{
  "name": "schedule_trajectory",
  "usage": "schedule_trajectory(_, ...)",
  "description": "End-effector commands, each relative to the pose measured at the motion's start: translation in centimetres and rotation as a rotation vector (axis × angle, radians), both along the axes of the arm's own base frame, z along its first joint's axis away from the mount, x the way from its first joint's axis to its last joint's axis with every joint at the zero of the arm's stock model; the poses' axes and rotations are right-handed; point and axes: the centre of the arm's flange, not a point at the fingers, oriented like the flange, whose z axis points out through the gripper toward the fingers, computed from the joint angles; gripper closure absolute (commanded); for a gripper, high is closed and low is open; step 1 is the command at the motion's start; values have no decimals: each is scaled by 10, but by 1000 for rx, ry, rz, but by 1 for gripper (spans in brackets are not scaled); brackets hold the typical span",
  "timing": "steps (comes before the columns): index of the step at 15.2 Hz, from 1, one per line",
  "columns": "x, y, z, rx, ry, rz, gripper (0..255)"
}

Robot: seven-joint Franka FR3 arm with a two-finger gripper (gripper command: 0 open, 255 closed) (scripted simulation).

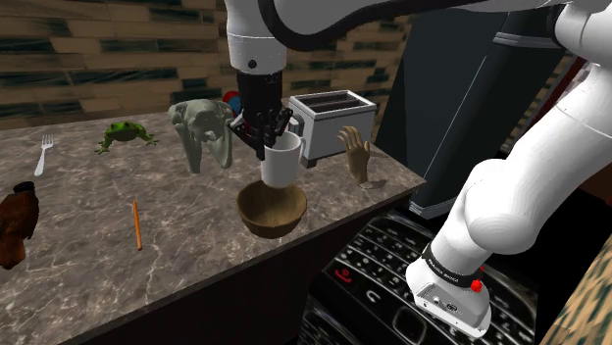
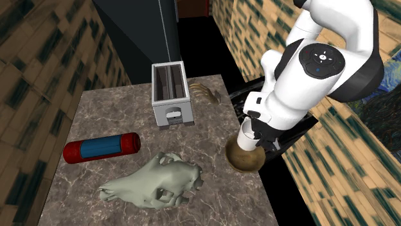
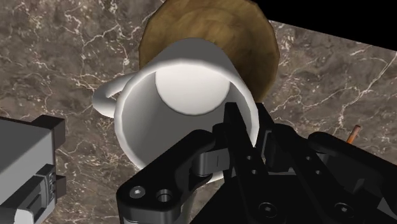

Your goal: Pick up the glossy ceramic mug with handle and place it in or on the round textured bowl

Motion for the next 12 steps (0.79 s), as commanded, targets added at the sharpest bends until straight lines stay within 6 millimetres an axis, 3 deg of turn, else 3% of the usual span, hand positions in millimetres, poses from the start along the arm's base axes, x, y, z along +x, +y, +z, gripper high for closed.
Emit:
schedule_trajectory(1, -2, 0, -10, 0, 0, 0, 255)
schedule_trajectory(12, -2, 0, -68, 0, 0, 0, 255)
